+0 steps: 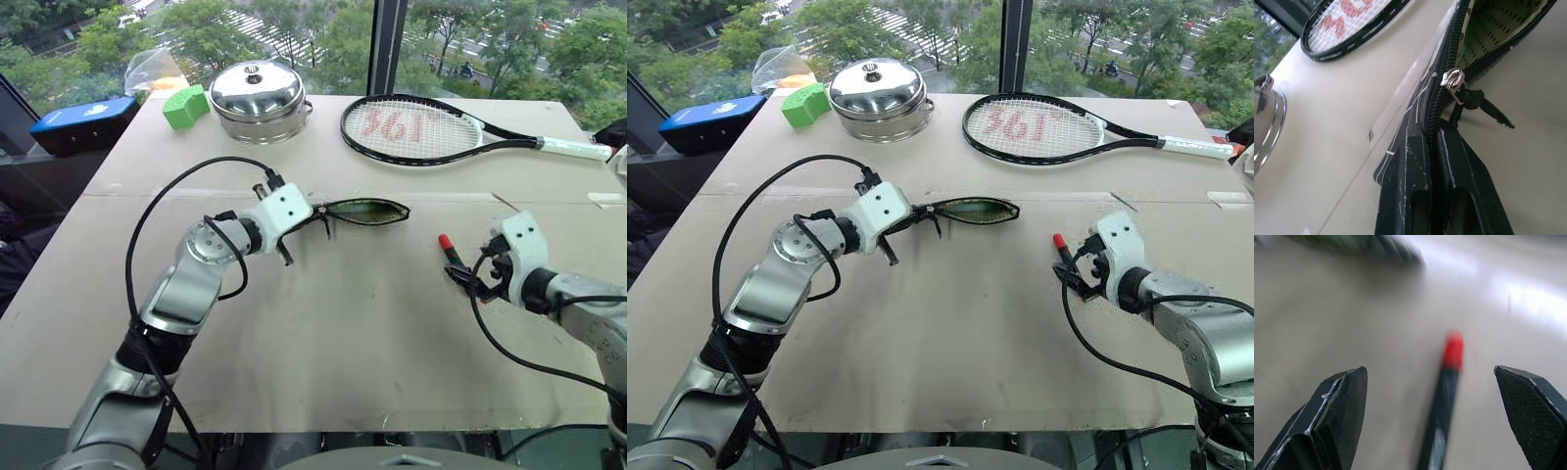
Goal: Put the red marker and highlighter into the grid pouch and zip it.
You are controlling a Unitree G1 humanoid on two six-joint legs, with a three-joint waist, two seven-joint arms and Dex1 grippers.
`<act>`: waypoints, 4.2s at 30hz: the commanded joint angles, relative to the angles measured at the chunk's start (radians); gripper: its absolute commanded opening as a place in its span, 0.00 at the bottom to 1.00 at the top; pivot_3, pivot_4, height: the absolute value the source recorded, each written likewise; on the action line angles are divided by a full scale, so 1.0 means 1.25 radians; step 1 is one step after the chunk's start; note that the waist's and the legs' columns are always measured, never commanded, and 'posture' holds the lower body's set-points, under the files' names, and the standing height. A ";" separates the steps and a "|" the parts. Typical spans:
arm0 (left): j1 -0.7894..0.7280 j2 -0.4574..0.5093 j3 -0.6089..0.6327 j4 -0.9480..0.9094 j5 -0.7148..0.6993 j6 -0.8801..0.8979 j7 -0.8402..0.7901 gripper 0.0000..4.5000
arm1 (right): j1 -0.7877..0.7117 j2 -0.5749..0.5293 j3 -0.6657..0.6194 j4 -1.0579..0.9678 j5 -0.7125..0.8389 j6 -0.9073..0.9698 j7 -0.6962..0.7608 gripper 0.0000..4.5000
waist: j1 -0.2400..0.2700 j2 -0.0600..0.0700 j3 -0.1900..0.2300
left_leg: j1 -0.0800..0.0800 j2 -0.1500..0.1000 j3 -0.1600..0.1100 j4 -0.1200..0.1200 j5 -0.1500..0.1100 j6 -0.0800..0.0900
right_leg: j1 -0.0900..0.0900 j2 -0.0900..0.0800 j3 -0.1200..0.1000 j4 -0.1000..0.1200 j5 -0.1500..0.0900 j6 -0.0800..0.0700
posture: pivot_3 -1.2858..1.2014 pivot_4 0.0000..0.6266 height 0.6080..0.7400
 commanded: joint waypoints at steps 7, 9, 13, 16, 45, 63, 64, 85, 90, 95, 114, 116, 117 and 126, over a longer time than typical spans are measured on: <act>-0.002 0.005 0.028 -0.031 0.006 -0.008 0.006 0.00 | 0.051 0.012 0.032 0.050 -0.053 -0.044 -0.037 0.23 | 0.002 -0.001 -0.001 | 0.000 0.000 0.000 0.000 0.000 0.000 | 0.000 0.000 0.000 -0.001 0.000 0.000 | 0.52 0.24 1.00; -0.001 -0.001 0.026 -0.025 0.003 -0.004 0.007 0.00 | 0.082 -0.019 0.027 0.025 -0.048 -0.089 0.003 0.08 | 0.004 -0.001 -0.001 | 0.000 0.000 0.000 0.000 0.000 0.000 | 0.000 0.000 0.000 -0.001 0.000 0.000 | 0.52 0.24 1.00; -0.008 -0.012 0.021 -0.019 0.001 0.004 0.008 0.00 | 0.109 -0.071 -0.040 -0.086 0.052 -0.121 0.122 0.06 | 0.005 0.000 0.000 | -0.001 -0.001 0.000 0.000 0.000 0.000 | 0.000 0.000 0.000 -0.001 0.000 0.000 | 0.52 0.24 1.00; -0.013 -0.018 0.013 -0.014 0.004 0.000 0.005 0.00 | 0.043 -0.110 -0.050 -0.164 0.145 -0.076 0.171 0.06 | -0.003 0.001 0.001 | 0.000 0.000 0.000 0.000 -0.001 0.001 | 0.000 0.001 0.001 -0.001 0.000 0.000 | 0.52 0.24 1.00; -0.006 -0.109 -0.053 -0.104 -0.005 0.064 -0.002 0.00 | -0.648 -0.037 0.736 0.386 -0.417 -0.437 0.277 0.36 | 0.001 0.000 0.001 | -0.001 0.000 0.000 0.001 0.000 0.000 | -0.001 0.000 0.001 0.000 0.000 0.000 | 0.52 0.24 1.00; -0.048 -0.145 0.034 -0.077 -0.143 0.220 -0.005 0.00 | -0.231 0.212 0.140 -0.090 0.006 0.149 0.141 0.89 | -0.007 0.000 0.001 | 0.001 -0.001 -0.001 0.000 0.000 0.000 | 0.000 -0.004 0.001 0.001 0.002 0.000 | 0.52 0.24 1.00; -0.048 -0.141 0.033 -0.080 -0.148 0.224 -0.008 0.00 | -0.219 0.259 0.147 -0.062 -0.008 0.127 0.104 0.89 | -0.005 0.001 0.001 | 0.001 0.000 -0.001 0.001 0.000 0.000 | 0.000 -0.004 0.001 0.003 0.001 0.000 | 0.52 0.24 1.00; -0.060 -0.080 0.042 -0.131 -0.212 0.296 -0.016 0.00 | -0.276 0.504 0.106 0.230 0.058 -0.141 0.009 0.59 | -0.003 0.001 0.001 | 0.001 -0.001 0.000 0.000 0.001 -0.002 | 0.000 0.001 0.002 0.002 0.001 0.000 | 0.52 0.24 1.00; -0.059 -0.079 0.042 -0.139 -0.218 0.300 -0.012 0.00 | -0.275 0.502 0.118 0.245 0.062 -0.153 0.000 0.53 | -0.004 0.001 0.001 | 0.001 -0.001 0.000 0.000 0.001 -0.002 | 0.000 0.001 0.002 0.002 0.001 0.000 | 0.52 0.24 1.00; -0.053 -0.076 0.037 -0.148 -0.220 0.297 -0.010 0.00 | -0.276 0.497 0.120 0.255 0.066 -0.153 -0.007 0.11 | -0.004 0.001 0.001 | 0.001 -0.001 0.000 0.000 0.001 -0.002 | 0.000 0.001 0.002 0.002 0.001 0.000 | 0.52 0.24 1.00; -0.038 -0.072 0.046 -0.127 -0.209 0.267 0.012 0.00 | -0.216 0.359 0.052 0.140 0.080 -0.095 -0.080 0.01 | -0.002 0.001 0.001 | 0.000 -0.001 -0.001 0.000 0.001 -0.002 | 0.000 0.001 0.002 0.000 0.001 0.000 | 0.52 0.24 1.00; -0.038 -0.072 0.043 -0.126 -0.209 0.264 0.013 0.00 | -0.210 0.340 0.041 0.132 0.085 -0.088 -0.084 0.01 | -0.003 0.001 0.001 | 0.000 -0.001 0.000 0.000 0.001 -0.001 | 0.000 0.001 0.002 0.000 0.001 0.000 | 0.52 0.24 1.00; -0.037 -0.072 0.043 -0.126 -0.210 0.263 0.014 0.00 | -0.208 0.333 0.038 0.129 0.087 -0.086 -0.086 0.01 | -0.003 0.001 0.001 | 0.001 -0.001 0.000 0.000 0.001 -0.001 | 0.000 0.001 0.002 0.000 0.001 0.000 | 0.52 0.24 1.00; -0.008 -0.027 0.035 -0.105 -0.170 0.191 0.012 0.00 | -0.183 0.165 -0.085 0.143 0.062 -0.069 -0.100 0.01 | 0.000 0.001 0.001 | 0.000 -0.001 0.000 0.000 0.001 -0.001 | 0.000 0.001 0.002 -0.001 0.001 0.000 | 0.52 0.24 1.00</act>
